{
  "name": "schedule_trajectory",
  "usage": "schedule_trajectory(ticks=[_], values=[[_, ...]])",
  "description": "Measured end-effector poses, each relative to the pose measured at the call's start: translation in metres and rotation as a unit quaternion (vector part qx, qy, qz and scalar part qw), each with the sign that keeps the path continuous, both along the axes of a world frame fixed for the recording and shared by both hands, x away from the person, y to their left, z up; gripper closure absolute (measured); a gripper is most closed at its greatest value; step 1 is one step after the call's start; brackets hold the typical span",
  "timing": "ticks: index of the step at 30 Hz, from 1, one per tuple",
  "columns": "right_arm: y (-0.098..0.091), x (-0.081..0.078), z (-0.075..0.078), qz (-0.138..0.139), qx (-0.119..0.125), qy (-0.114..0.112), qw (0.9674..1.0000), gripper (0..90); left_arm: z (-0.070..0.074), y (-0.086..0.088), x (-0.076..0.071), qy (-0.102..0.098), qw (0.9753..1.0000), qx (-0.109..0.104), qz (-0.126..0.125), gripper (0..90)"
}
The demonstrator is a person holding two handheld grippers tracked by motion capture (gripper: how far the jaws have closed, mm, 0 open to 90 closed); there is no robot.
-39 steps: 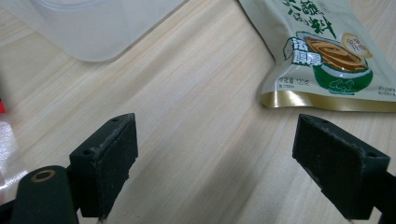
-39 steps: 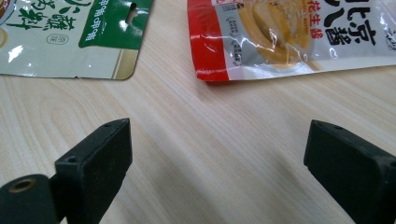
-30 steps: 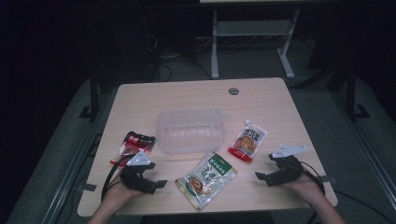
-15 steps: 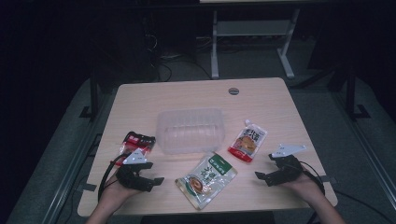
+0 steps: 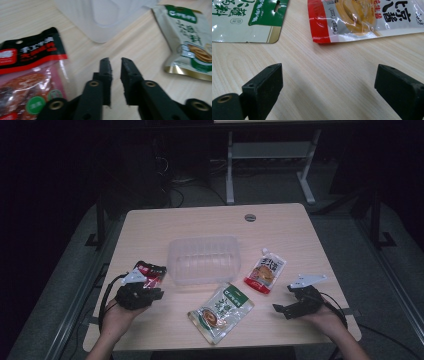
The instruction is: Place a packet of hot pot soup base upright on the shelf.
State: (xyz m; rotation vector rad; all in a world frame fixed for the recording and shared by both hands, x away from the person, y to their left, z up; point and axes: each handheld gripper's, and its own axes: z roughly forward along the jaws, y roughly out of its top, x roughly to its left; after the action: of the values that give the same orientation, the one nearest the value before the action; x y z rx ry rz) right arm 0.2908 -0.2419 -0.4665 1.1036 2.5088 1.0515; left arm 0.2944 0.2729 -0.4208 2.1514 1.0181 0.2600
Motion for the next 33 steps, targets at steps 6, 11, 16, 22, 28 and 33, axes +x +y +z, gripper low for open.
schedule_trajectory(ticks=[6,11,16,22,28,33], values=[[0.0,0.001,-0.001,-0.003,0.002,0.003,1.0,7.5,-0.004,0.008,0.017,0.012,0.9994,0.019,0.028,89.7],[0.0,0.001,0.0,-0.003,0.001,0.002,1.0,7.5,-0.01,0.014,0.023,0.024,0.9987,0.021,0.04,89.7],[-0.001,0.001,0.0,-0.001,0.0,0.0,1.0,7.5,-0.014,0.02,0.022,0.034,0.9984,0.025,0.038,89.7],[0.0,0.001,0.0,-0.002,0.001,0.001,1.0,7.5,-0.021,0.022,0.022,0.051,0.9974,0.031,0.04,89.7],[0.0,0.001,0.001,-0.001,0.001,0.001,1.0,7.5,-0.024,0.028,0.02,0.067,0.9958,0.045,0.044,89.7],[0.0,0.001,0.0,-0.003,0.001,0.002,1.0,7.5,-0.024,0.034,0.017,0.074,0.9951,0.043,0.049,89.7]])
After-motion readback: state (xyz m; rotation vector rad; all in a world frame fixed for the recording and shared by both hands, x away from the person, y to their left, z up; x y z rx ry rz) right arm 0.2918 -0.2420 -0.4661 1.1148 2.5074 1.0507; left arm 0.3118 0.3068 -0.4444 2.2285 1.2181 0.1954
